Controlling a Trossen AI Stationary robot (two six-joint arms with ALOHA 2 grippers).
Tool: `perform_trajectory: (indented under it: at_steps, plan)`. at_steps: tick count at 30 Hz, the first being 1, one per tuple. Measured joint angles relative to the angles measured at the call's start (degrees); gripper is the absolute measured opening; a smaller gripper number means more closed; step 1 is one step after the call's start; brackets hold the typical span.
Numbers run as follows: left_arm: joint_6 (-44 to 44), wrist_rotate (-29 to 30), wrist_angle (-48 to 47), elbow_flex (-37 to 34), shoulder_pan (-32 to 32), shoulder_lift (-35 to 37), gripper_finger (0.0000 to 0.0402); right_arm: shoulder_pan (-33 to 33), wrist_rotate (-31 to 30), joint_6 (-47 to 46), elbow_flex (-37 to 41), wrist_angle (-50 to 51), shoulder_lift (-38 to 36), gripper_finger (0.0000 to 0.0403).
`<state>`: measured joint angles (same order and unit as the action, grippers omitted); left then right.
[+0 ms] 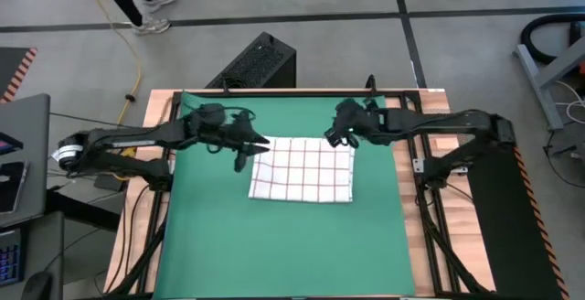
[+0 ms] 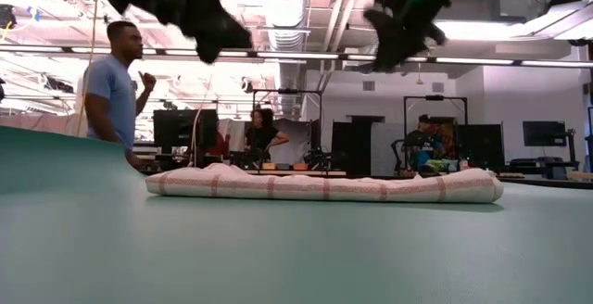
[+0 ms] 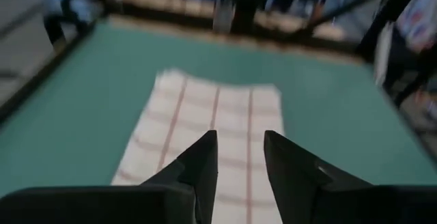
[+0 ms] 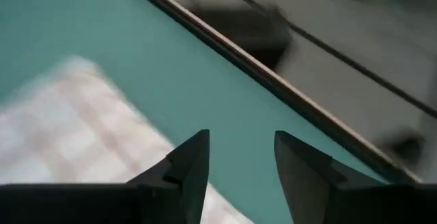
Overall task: Roll towel
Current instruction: Roll the white stripe towel
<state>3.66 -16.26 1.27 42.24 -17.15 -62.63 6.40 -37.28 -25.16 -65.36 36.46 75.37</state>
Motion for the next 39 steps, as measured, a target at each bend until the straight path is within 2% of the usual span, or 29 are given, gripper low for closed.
perform_trajectory:
  at_steps: [2,5,8,11,13,15,20,25,34,39]
  plan:
    - [1.94,0.18,-0.14,0.0,0.0,4.17,0.0102,-2.37,2.47,4.79,0.0,-7.42,-0.45,0.0183]
    - [5.57,0.36,-0.23,0.0,0.19,10.64,0.0085,-6.19,3.98,8.89,-0.07,-19.66,2.73,0.0162]
    - [7.2,0.5,-0.57,0.0,1.0,16.74,0.0049,-9.31,5.49,12.06,-0.05,-31.3,10.08,0.012]
    - [8.23,1.83,-2.72,0.0,1.82,22.47,0.0009,-10.46,10.28,12.21,-0.02,-43.72,19.22,0.0062]
    - [9.34,4.57,-5.96,0.0,2.2,25.98,0.0006,-10.49,12.12,11.62,-0.5,-50.81,25.53,0.0021]
    - [9.74,7.65,-10.15,0.0,2.6,29.06,0.0005,-10.36,13.02,10.49,-1.97,-55.94,31.2,0.0012]
    - [10.62,11.85,-17.98,0.0,3.21,33.97,0.0001,-9.68,16.05,8.07,-6.8,-60.67,41.58,0.0009]
    - [10.99,12.9,-21.59,0.0,3.21,36.41,0.0,-8.24,19.91,9.59,-13.13,-62.48,48.71,0.0006]
    - [10.38,12.87,-27.1,0.02,3.21,36.02,0.0,-5.77,20.5,4.92,-18.27,-56.6,56.26,0.0005]
    - [9.69,12.84,-27.5,0.02,3.19,36.06,0.0,-5.47,23.93,4.23,-18.3,-56.87,57.18,0.0004]
